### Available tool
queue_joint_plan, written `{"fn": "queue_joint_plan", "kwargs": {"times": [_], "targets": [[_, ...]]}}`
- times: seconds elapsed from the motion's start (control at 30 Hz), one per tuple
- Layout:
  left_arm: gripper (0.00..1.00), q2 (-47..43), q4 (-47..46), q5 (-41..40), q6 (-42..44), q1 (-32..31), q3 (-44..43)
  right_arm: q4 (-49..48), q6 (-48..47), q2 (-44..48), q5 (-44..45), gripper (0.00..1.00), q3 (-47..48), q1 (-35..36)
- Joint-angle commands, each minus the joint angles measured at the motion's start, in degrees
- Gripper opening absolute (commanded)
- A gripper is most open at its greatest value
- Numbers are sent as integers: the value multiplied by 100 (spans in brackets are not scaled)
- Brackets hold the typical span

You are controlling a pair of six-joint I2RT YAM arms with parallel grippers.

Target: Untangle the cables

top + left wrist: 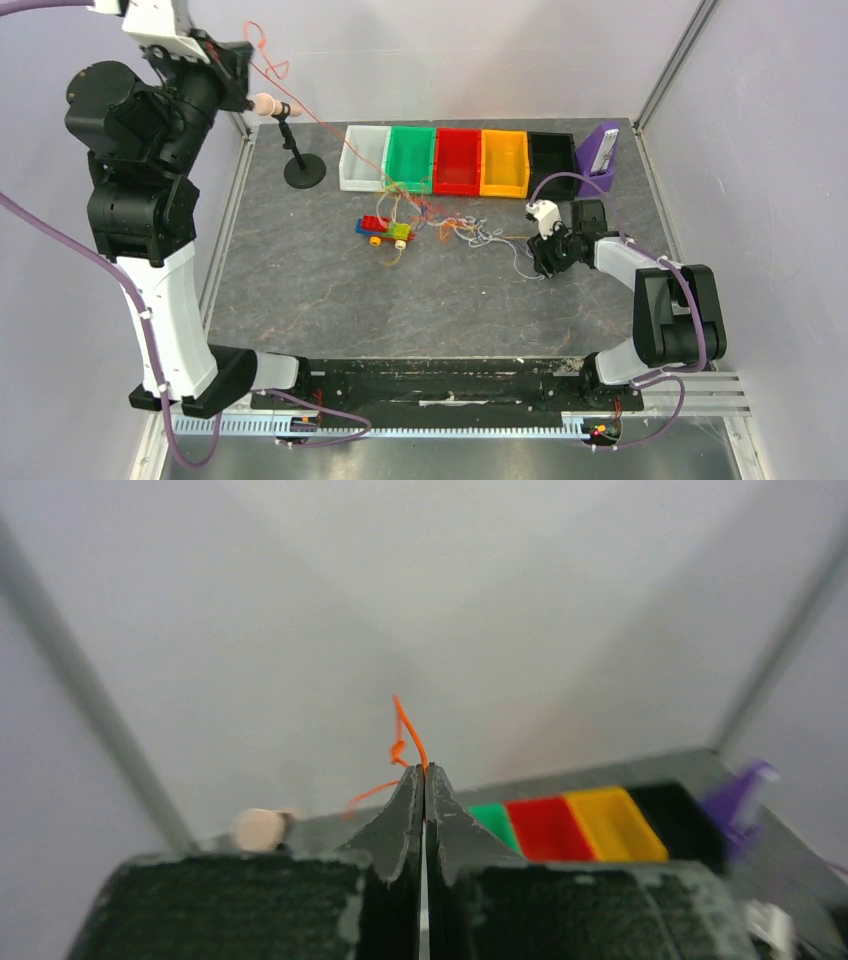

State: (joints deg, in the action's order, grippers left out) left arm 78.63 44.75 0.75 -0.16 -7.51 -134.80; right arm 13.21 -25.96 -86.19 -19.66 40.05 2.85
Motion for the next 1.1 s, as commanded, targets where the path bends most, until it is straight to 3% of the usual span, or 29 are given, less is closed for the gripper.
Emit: {"fn": "queue_joint_plan", "kwargs": {"times": [0.0, 0.13, 0.27, 0.4, 0.47, 0.67, 0.83, 0.93, 1.0, 1.07], "targets": [[2, -459, -615, 2747, -972, -3, 1238, 2084, -836, 9, -506, 57, 43, -175], [2, -743, -1273, 3858, -2053, -120, 2521, 2718, -800, 774, -2111, 83, 789, 27], [2, -767, -1433, 3959, -2077, -273, 2915, 1500, 621, 1426, -2924, 98, 1204, 410], [2, -693, -1443, 3980, -2242, -278, 2894, -1483, 2795, 1879, -3001, 98, 932, 1062], [2, -685, -1459, 3932, -2282, -278, 2866, -2865, 3397, 1918, -2718, 98, 725, 1560], [2, -677, -1537, 4051, -2403, -278, 2820, -5227, 3142, 1191, -1967, 98, 545, 3156], [2, -644, -1553, 3993, -2703, -273, 2856, -6624, 3086, 187, -1246, 98, 762, 3910], [2, -586, -1454, 4042, -2698, -274, 2750, -6976, 2782, -414, -507, 98, 938, 4262], [2, -558, -1451, 4026, -2647, -262, 2622, -7148, 2776, -816, -346, 89, 1068, 4302], [2, -482, -1450, 4012, -2653, -214, 2367, -7084, 2653, -1147, -299, 69, 1143, 4295]]}}
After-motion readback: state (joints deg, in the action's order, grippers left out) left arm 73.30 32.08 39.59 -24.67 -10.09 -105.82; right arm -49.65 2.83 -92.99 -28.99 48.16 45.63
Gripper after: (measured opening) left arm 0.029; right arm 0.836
